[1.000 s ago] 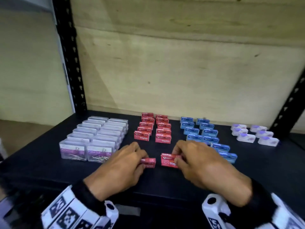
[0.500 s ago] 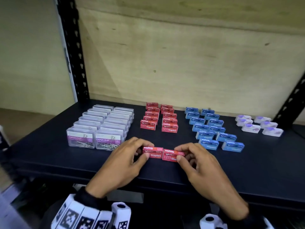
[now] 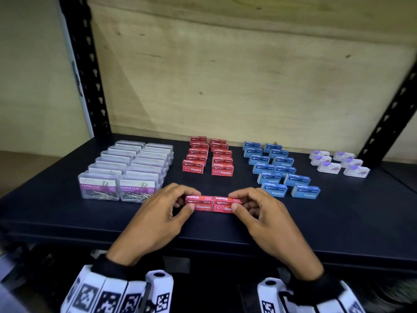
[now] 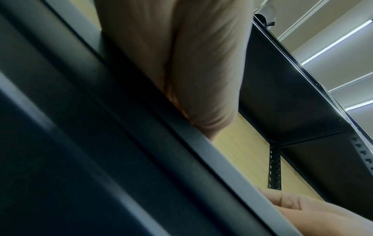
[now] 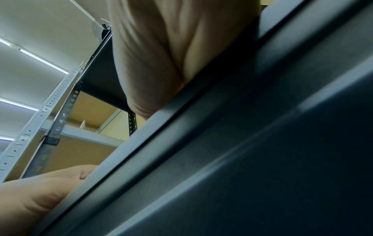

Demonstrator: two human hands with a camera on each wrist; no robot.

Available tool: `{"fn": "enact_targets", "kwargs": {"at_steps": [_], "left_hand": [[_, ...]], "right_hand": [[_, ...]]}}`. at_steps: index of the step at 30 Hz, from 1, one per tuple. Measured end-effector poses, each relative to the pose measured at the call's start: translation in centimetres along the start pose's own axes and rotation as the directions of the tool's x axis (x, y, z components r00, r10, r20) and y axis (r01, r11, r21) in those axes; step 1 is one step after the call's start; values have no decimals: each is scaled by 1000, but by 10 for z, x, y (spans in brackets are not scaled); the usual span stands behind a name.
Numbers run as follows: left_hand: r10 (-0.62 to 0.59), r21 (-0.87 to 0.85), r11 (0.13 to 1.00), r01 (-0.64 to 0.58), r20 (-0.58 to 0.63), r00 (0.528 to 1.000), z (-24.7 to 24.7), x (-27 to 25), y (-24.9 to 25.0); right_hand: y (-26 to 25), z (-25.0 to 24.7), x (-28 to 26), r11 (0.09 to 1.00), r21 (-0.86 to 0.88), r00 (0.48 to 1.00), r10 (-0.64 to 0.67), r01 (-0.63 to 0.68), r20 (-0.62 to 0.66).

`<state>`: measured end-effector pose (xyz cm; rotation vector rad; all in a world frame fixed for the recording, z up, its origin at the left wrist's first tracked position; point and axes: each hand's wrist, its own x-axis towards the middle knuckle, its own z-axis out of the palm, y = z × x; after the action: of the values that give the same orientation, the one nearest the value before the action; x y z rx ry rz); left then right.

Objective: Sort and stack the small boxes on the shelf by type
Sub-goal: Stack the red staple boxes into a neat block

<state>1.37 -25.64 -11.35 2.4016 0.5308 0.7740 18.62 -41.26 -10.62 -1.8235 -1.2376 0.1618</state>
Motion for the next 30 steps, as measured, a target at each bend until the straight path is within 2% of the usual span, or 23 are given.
{"fn": "enact_targets", "kwargs": {"at_steps": [12,15,19,23,25,30], "left_hand": [[-60,91,994,58,16,998,1,-1,6],[-96,97,991,88,75,993,-5,-3,18],[-97,191,979,68,145,985,-30,1,44],[-39,413,910,-33,165,986,-63,34,71],[-67,512,857,-53,214,975,-76,58,81],[-134,577,804,-143,409,903,-86,125,82]], "right_hand": [[-1,-3,2,999,-35,999,42,-41,24],[-6,-10,1,991,-83,986,112,-102,126],[-35,-33,7,973,-220,963,124,-71,238],[-71,-58,34,933,-359,937,130,-5,325],[-82,-64,57,916,-402,919,151,9,365],[-80,-59,121,799,-590,881,191,116,432]]}}
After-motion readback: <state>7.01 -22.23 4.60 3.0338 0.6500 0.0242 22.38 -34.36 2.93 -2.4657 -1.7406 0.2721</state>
